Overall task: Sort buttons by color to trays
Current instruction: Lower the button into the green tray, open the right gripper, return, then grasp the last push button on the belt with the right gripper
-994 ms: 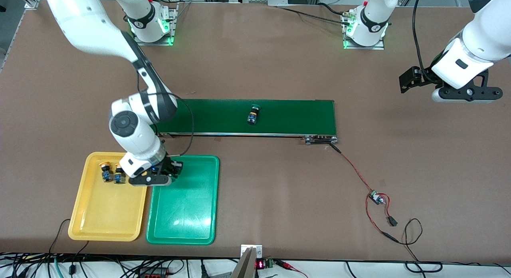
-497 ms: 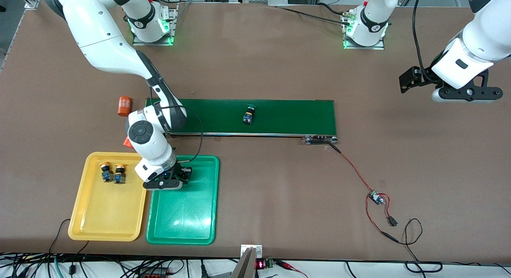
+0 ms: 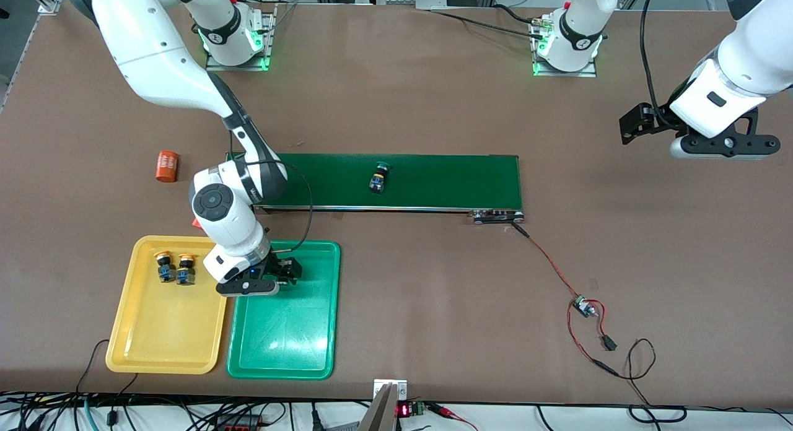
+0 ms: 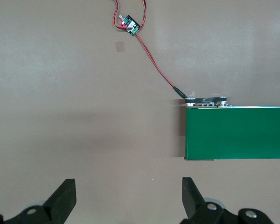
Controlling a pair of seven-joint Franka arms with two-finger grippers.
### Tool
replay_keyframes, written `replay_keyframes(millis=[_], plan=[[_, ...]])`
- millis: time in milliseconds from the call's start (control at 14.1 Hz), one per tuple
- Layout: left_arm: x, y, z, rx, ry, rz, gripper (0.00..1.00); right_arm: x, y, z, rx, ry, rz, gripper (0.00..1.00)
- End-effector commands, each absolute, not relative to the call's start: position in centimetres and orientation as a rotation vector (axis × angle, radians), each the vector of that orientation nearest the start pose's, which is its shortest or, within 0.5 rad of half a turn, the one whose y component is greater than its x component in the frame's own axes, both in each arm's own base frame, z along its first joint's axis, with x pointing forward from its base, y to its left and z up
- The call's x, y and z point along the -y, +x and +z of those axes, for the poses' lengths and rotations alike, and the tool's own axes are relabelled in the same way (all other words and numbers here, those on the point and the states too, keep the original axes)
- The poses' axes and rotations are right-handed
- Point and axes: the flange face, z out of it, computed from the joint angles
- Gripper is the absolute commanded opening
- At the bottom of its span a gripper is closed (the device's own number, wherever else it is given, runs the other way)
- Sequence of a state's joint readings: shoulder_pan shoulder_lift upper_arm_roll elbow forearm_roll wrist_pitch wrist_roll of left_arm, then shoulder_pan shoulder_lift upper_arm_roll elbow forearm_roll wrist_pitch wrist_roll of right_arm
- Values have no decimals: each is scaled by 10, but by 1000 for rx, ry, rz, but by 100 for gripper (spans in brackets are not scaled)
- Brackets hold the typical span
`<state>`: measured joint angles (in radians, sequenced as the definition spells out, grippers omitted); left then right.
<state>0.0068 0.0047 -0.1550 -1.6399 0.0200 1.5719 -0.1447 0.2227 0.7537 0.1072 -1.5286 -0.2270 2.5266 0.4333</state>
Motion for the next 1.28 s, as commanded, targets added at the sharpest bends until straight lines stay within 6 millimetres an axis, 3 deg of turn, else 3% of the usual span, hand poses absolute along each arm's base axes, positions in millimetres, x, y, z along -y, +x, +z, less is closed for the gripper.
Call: replay_keyframes(millis=[0, 142, 355, 639, 852, 1208], plan=[[79, 550, 594, 1, -3104, 92, 100, -236, 675, 290, -38, -3155, -306, 100], [79, 550, 594, 1, -3104, 92, 100, -255, 654, 306, -109, -3175, -222, 100], [79, 550, 594, 1, -3104, 90, 100, -281, 625, 314, -207, -3163, -177, 100], [79, 550, 594, 1, -3104, 92, 100, -297, 587, 323, -223, -3124, -70, 100], [79, 550, 594, 1, -3104, 90, 100, -299, 576, 329, -310, -3130, -9, 100], [79, 550, 594, 1, -3104, 90, 100, -318, 549, 325, -463, -3120, 66, 100]])
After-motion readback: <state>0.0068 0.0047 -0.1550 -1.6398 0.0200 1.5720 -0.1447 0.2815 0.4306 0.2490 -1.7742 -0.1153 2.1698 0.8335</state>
